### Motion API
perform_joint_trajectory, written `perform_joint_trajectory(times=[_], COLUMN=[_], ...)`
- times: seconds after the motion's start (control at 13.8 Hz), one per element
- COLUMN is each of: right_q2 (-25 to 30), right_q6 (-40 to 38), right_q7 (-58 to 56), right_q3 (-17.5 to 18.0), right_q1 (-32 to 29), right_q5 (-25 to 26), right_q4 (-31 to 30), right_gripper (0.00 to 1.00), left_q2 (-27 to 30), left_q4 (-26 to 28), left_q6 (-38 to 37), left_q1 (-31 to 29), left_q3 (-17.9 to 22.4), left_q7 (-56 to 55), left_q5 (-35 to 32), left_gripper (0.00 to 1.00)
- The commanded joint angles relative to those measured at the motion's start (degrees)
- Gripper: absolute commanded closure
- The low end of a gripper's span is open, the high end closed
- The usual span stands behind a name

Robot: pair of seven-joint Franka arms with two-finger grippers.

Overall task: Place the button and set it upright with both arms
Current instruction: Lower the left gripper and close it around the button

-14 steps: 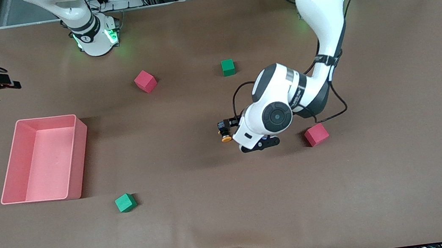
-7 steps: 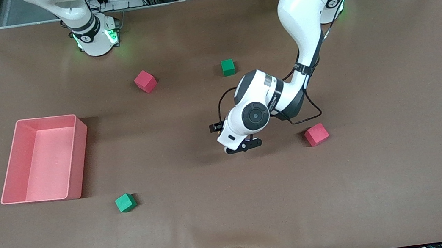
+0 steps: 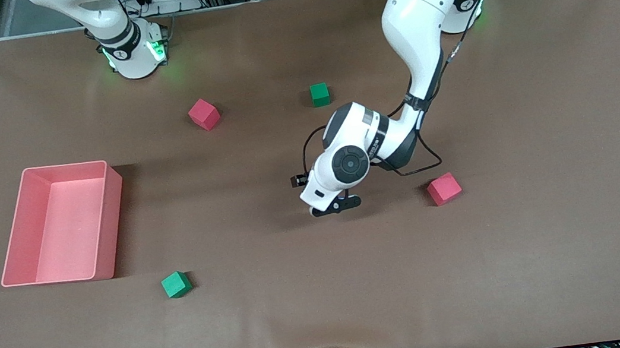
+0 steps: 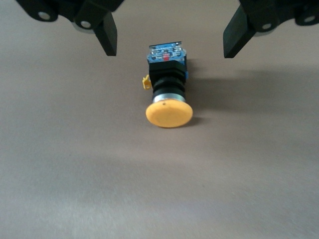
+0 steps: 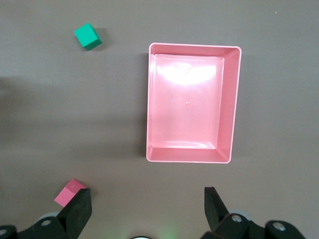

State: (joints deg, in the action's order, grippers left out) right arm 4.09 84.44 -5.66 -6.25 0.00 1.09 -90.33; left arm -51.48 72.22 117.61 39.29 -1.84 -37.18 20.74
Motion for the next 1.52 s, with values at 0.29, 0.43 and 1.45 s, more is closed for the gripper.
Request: perform_joint_trajectory(times=[0.29, 0.43, 1.45], right_q2=[-2.06, -2.16, -0.66], right_q6=[-2.86, -2.87, -2.7], right_q7=[6.53, 6.1, 0.12], right_q3=[-1.05, -1.05, -1.22], right_q1=[-1.67, -1.58, -2.02], right_q5=[-6.89, -6.62, -0.74], right_q4=[5.86, 6.04, -0.02], right_gripper=[0.0, 0.0, 0.0], left_q2=[-1.69, -2.57, -3.1], left_q4=[-1.03, -1.11, -0.67], left_q6=[2.17, 5.51, 5.44], left_q1=[0.44, 0.52, 0.7], left_q3=[1.05, 1.05, 0.96], left_q7=[2.03, 1.94, 0.01], left_q5=[-1.22, -1.22, -0.87], left_gripper=[0.13, 0.13, 0.29])
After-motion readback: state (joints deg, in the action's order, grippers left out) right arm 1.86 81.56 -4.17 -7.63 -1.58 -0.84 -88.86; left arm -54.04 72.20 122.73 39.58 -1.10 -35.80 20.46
